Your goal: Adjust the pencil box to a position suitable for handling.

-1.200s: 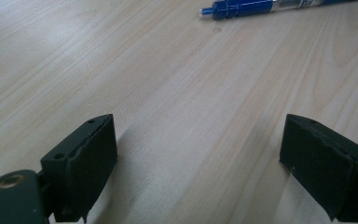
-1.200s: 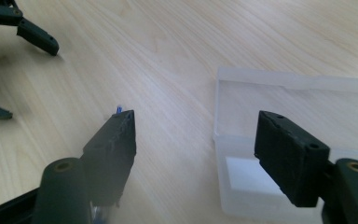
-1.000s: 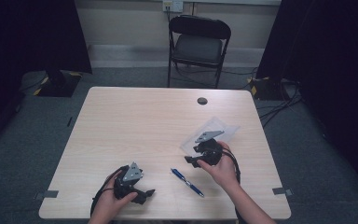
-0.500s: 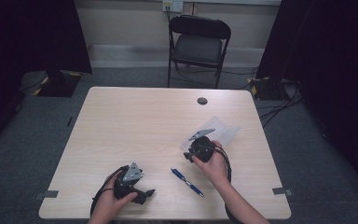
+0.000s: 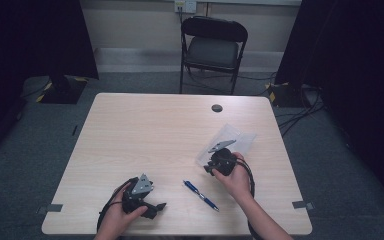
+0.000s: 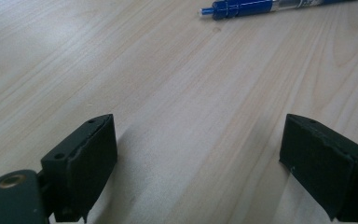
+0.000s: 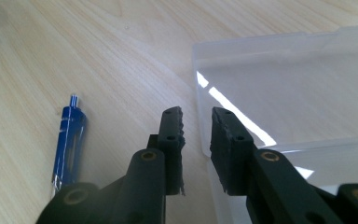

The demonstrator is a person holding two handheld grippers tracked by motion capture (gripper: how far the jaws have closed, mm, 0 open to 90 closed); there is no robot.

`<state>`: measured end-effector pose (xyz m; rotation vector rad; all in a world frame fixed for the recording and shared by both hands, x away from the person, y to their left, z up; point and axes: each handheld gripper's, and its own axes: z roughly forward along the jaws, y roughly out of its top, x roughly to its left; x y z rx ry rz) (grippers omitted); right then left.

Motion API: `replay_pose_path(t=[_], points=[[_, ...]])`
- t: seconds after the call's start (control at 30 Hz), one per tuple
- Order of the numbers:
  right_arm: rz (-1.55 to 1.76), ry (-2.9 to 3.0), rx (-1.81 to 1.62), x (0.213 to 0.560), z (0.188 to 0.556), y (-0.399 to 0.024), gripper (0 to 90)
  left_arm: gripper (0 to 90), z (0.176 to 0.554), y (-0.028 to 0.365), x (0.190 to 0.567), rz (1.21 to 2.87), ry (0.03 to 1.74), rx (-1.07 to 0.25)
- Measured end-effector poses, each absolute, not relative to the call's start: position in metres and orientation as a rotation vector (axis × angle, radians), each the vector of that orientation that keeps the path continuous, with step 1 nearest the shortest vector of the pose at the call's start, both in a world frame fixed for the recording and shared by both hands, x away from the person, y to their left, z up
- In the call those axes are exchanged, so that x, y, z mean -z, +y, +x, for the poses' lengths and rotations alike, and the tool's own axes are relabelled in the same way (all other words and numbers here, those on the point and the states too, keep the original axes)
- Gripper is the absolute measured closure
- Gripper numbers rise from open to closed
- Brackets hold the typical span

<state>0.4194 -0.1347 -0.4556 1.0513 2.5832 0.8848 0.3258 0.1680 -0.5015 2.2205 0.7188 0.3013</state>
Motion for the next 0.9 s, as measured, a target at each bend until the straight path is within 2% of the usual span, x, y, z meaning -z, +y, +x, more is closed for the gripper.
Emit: replay_pose_path(t=[0.43,0.9], points=[[1.058,2.564,-0.839,0.452,0.417,-0.16,84.8,10.6,0.326,0.168,0.501,2.221,0.719,-0.301],[1.096,2.532,-0.809,0.453,0.42,-0.179,83.6,10.6,0.326,0.168,0.502,2.22,0.719,-0.301]])
